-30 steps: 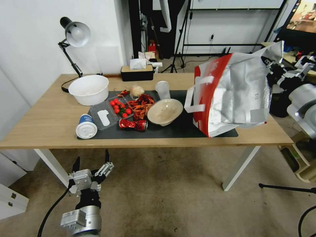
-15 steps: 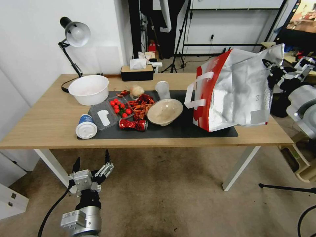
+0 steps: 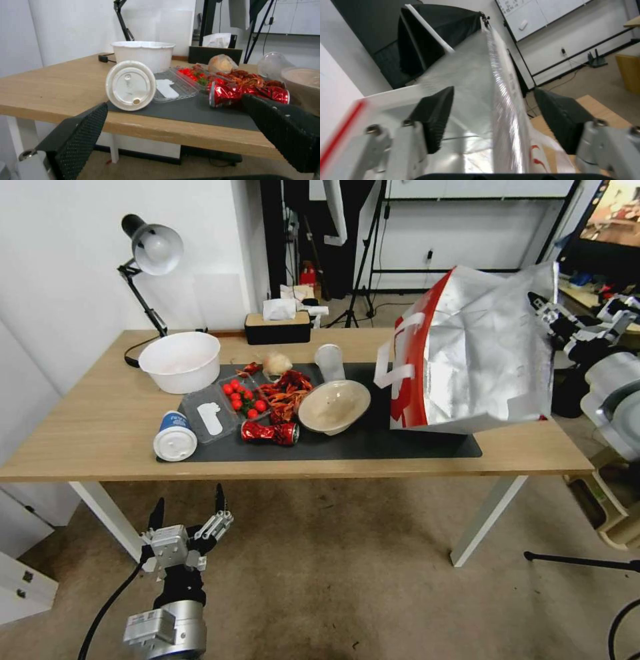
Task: Pick up the food delivery bag from the floor and place it on the table.
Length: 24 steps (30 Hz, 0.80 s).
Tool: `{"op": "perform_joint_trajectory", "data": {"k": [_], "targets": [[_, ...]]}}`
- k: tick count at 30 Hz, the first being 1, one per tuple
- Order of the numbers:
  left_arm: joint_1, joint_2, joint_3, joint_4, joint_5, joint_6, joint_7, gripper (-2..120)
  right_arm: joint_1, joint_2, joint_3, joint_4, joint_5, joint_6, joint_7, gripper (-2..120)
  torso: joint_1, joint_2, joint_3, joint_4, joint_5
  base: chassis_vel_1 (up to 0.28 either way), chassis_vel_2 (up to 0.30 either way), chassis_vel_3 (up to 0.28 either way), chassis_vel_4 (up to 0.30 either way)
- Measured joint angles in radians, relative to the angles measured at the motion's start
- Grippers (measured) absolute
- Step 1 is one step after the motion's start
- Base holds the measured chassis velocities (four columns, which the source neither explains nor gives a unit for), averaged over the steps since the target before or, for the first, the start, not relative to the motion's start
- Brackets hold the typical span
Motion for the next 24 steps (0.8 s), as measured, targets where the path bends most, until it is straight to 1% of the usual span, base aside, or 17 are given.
{"op": "perform_joint_trajectory", "data": {"k": [2,3,4,6,7,10,21,24], "targets": [[-0.001,0.001,0.0,0.0,0.0,0.0,0.0,100,0.001,0.0,-0.001,0.004,-0.007,0.002,-0.009,77,0.0,0.0,0.0,0.0,0.0,0.0,0.0,0.0,0.0],[-0.001,0.001,0.0,0.0,0.0,0.0,0.0,100,0.001,0.0,-0.001,0.004,-0.007,0.002,-0.009,77,0.0,0.0,0.0,0.0,0.0,0.0,0.0,0.0,0.0],[-0.002,0.001,0.0,0.0,0.0,0.0,0.0,100,0.001,0.0,-0.002,0.007,-0.011,0.004,-0.013,80,0.0,0.0,0.0,0.0,0.0,0.0,0.0,0.0,0.0],[-0.002,0.001,0.0,0.0,0.0,0.0,0.0,100,-0.004,0.0,-0.002,0.016,-0.027,0.005,-0.027,92,0.0,0.0,0.0,0.0,0.0,0.0,0.0,0.0,0.0],[-0.002,0.001,0.0,0.0,0.0,0.0,0.0,100,-0.004,0.0,-0.002,0.016,-0.027,0.005,-0.027,92,0.0,0.0,0.0,0.0,0.0,0.0,0.0,0.0,0.0],[-0.002,0.002,0.0,0.0,0.0,0.0,0.0,100,-0.015,-0.001,-0.002,0.032,-0.034,0.005,-0.034,100,0.0,0.0,0.0,0.0,-0.0001,0.0,0.0,0.0,0.0],[-0.005,0.005,-0.004,-0.011,-0.007,0.006,0.0,100,-0.052,0.0,0.011,0.053,-0.053,-0.001,-0.049,100,0.0,0.0,0.0,0.0,-0.0001,0.0,0.0,0.0,0.0],[-0.006,0.007,-0.008,-0.024,-0.018,0.015,-0.001,100,-0.078,0.004,0.017,0.061,-0.135,0.006,-0.083,100,0.0,0.0,0.0,0.0,0.0,0.0,0.0,0.0,0.0]]}}
